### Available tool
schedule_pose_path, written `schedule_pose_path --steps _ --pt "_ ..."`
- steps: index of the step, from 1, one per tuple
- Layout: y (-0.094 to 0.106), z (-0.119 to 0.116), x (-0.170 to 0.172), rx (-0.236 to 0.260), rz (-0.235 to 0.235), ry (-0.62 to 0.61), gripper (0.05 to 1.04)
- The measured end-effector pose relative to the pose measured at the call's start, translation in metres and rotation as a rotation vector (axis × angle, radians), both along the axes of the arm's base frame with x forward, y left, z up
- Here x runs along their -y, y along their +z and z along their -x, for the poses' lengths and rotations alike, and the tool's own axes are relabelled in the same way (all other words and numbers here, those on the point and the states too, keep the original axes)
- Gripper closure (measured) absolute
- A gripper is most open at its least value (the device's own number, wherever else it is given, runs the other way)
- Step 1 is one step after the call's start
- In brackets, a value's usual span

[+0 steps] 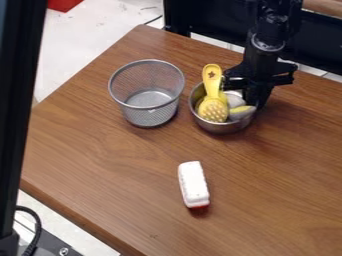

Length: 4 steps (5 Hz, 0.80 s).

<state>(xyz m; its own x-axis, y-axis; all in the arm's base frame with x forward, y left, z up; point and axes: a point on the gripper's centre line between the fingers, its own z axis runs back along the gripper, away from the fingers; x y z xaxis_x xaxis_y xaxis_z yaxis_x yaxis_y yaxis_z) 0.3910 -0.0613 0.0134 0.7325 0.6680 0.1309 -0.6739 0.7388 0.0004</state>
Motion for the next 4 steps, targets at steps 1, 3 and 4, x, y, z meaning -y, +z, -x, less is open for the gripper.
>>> schedule_pose_path --steps 1,3,4 --pt "0.0 0.003 0.009 0.01 -0.014 0.12 1.021" --pt "-0.009 -0.001 0.026 -0.104 0.015 0.389 1.021" --pt "-0.009 0.0 0.031 -0.121 0.068 0.552 1.021"
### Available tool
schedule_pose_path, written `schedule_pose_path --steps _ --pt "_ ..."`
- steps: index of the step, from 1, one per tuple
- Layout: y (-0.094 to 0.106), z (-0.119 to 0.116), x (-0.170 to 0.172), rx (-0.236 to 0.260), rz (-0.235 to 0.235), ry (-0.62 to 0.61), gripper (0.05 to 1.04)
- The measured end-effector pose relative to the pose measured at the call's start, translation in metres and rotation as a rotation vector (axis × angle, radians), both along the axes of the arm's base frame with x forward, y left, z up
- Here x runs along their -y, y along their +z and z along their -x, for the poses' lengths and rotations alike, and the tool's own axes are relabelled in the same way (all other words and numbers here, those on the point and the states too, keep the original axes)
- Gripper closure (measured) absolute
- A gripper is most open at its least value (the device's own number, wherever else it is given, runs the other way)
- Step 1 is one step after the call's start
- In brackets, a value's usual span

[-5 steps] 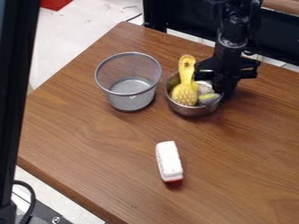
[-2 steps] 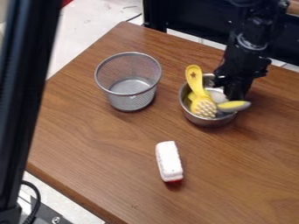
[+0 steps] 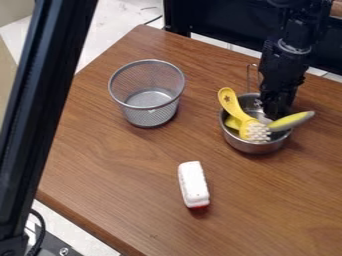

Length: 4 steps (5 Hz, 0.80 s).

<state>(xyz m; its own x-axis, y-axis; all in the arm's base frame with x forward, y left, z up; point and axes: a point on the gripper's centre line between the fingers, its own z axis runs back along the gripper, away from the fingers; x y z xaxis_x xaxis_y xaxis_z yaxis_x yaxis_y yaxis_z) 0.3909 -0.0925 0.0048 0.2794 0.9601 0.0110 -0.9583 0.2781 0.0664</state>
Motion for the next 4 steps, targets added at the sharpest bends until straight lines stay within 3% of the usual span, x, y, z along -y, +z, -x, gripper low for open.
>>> schedule_pose_path --steps 1,2,4 --pt "-0.003 0.008 -0.002 0.015 -0.001 0.175 1.021" --pt "-0.004 0.018 -0.006 0.023 0.007 0.235 1.021" --pt "-0.002 0.032 -0.014 0.139 0.03 0.326 1.021"
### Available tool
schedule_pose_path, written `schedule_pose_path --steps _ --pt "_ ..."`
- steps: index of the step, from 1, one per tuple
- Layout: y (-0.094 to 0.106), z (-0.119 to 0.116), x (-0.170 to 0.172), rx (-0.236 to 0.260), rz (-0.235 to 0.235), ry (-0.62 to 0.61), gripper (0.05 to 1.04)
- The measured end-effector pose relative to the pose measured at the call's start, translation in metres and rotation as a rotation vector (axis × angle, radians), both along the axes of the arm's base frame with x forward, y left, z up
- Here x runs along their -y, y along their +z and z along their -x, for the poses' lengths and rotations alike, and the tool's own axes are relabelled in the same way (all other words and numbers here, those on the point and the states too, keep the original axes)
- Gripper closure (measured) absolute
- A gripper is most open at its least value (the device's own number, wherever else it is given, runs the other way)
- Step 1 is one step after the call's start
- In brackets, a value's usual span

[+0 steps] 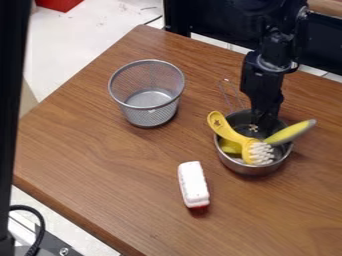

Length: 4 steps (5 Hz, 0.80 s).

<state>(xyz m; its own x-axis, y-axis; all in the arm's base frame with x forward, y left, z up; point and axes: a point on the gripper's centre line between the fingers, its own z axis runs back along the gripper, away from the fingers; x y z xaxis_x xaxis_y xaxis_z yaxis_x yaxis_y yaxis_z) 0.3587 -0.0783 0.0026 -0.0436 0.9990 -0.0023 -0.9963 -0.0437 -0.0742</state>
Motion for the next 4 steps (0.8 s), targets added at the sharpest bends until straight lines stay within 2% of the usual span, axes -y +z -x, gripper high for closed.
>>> schedule_pose_path --steps 1,2,3,4 --pt "0.004 0.0017 -0.0106 0.06 -0.006 0.105 1.021" --pt "0.0046 0.0009 -0.0168 0.064 -0.012 0.138 0.997" --pt "0.0034 0.0035 -0.0192 0.046 -0.012 0.127 0.839" --pt "0.0043 0.0039 -0.0204 0.032 -0.002 0.101 0.585"
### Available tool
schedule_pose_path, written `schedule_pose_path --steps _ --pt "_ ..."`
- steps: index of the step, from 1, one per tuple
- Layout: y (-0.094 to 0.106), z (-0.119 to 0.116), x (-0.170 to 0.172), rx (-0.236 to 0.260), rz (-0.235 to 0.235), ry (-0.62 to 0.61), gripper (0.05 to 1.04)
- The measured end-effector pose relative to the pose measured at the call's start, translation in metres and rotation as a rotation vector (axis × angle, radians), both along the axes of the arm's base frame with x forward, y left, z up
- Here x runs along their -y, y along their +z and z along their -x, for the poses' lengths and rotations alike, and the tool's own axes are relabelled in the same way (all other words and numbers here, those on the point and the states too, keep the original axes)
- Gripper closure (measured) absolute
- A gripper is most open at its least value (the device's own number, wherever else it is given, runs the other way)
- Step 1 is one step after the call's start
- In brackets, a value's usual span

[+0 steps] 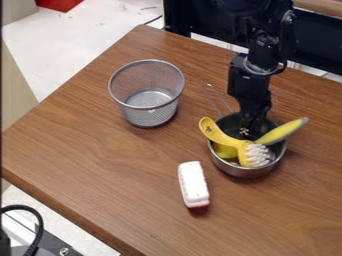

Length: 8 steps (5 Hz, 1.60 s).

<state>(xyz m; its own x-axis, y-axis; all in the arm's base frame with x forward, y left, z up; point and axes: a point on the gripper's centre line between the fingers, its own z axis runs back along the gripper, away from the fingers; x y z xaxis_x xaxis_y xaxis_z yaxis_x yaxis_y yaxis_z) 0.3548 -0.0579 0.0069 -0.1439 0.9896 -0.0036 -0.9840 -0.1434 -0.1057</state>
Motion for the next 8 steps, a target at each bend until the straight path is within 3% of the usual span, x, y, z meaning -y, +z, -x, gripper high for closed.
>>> schedule_pose_path --steps 1,2,3,4,5,6,7,8 --pt "0.004 -0.003 0.0 -0.004 0.009 -0.041 0.286" --pt "0.005 -0.004 -0.002 0.005 -0.013 -0.05 0.087" --pt "0.013 -0.002 -0.003 -0.017 0.032 -0.059 0.085" --pt "0.043 -0.004 -0.004 0.02 0.044 -0.077 0.085" --pt "0.051 -0.006 -0.006 0.015 0.039 -0.106 0.085" --pt "0.064 -0.015 -0.017 0.025 -0.003 -0.19 0.085" --pt "0.078 -0.024 -0.033 0.0 -0.015 -0.316 0.085" --pt "0.07 -0.026 -0.052 -0.103 0.018 -0.557 0.085"
